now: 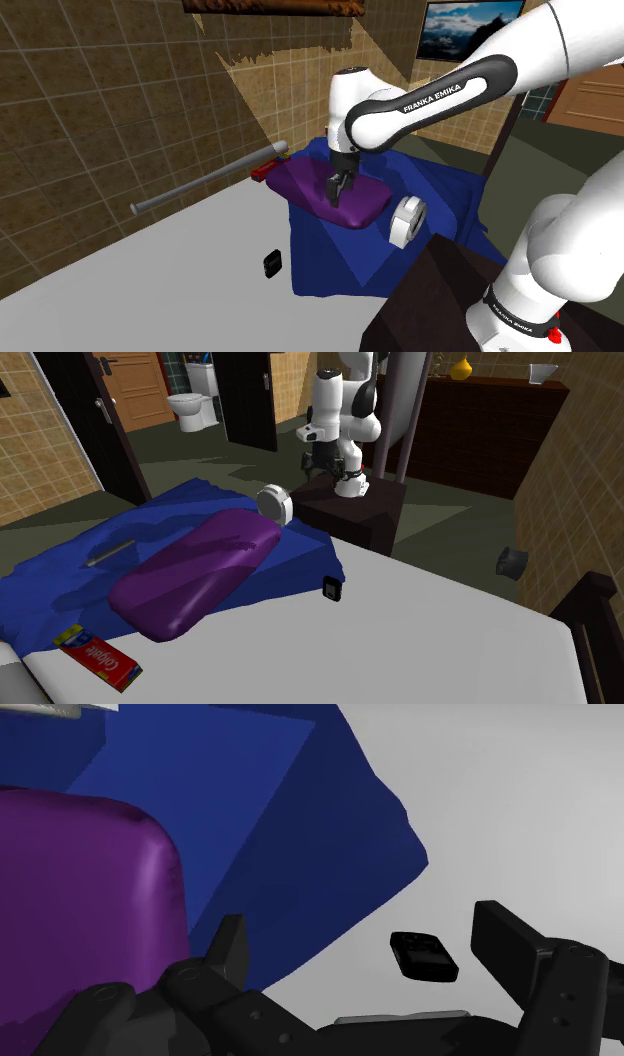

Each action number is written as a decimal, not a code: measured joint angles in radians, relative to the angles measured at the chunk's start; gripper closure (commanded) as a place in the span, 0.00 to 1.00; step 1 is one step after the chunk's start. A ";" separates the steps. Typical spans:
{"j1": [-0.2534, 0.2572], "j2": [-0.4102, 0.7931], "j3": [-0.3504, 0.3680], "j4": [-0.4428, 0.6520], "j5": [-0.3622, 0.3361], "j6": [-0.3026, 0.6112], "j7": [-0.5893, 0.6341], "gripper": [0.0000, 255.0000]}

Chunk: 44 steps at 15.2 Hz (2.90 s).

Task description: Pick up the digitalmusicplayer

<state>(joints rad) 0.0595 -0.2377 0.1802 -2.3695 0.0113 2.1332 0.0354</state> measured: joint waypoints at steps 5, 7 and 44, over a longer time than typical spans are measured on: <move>0.009 0.193 0.027 0.076 -0.034 0.115 0.042 0.00; 0.018 0.267 0.037 0.103 -0.052 0.159 0.066 0.00; 0.171 1.031 0.001 0.679 -0.222 0.333 0.202 1.00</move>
<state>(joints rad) 0.2300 0.7931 0.1809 -1.6907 -0.2106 2.4662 0.2376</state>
